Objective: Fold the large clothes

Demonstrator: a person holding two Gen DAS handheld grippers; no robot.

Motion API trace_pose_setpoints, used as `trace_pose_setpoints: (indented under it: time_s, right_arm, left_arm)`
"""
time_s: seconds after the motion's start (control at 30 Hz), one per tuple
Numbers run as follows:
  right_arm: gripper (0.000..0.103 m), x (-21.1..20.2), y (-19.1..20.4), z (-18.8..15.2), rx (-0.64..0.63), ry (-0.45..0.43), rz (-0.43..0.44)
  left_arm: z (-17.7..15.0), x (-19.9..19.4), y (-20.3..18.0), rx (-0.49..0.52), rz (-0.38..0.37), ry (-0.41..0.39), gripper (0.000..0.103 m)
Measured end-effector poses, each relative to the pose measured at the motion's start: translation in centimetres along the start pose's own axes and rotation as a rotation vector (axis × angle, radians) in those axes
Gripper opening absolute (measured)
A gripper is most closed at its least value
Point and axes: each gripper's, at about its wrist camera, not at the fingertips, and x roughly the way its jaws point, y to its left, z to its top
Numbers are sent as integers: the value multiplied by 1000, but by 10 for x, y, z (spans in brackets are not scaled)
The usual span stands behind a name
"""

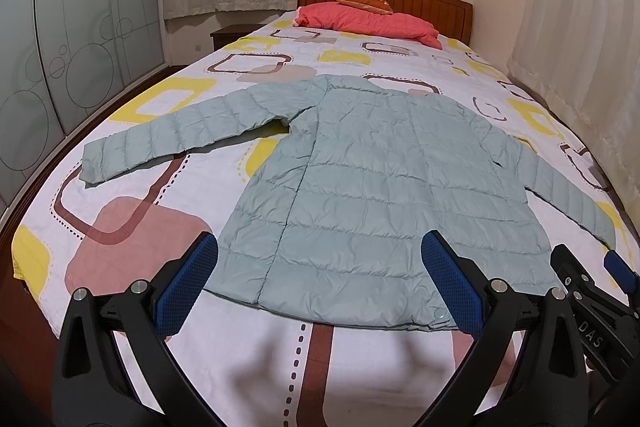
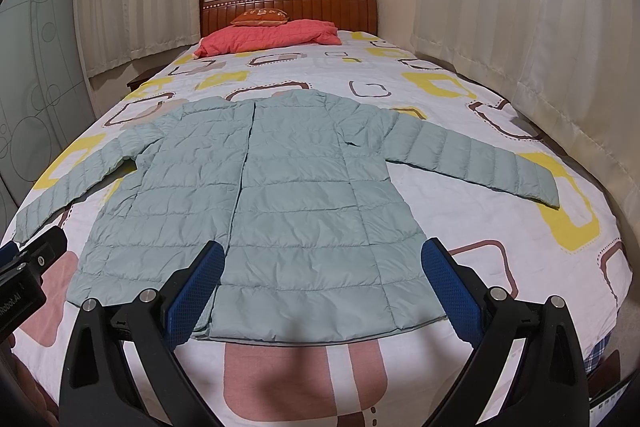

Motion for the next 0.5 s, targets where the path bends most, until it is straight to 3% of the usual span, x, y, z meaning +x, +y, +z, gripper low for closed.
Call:
trace_pose_setpoints:
  time_s: [0.5]
  right_arm:
    - [98, 1, -2, 0, 0, 0, 0]
  left_arm:
    - [-2, 0, 1, 1, -2, 3, 101]
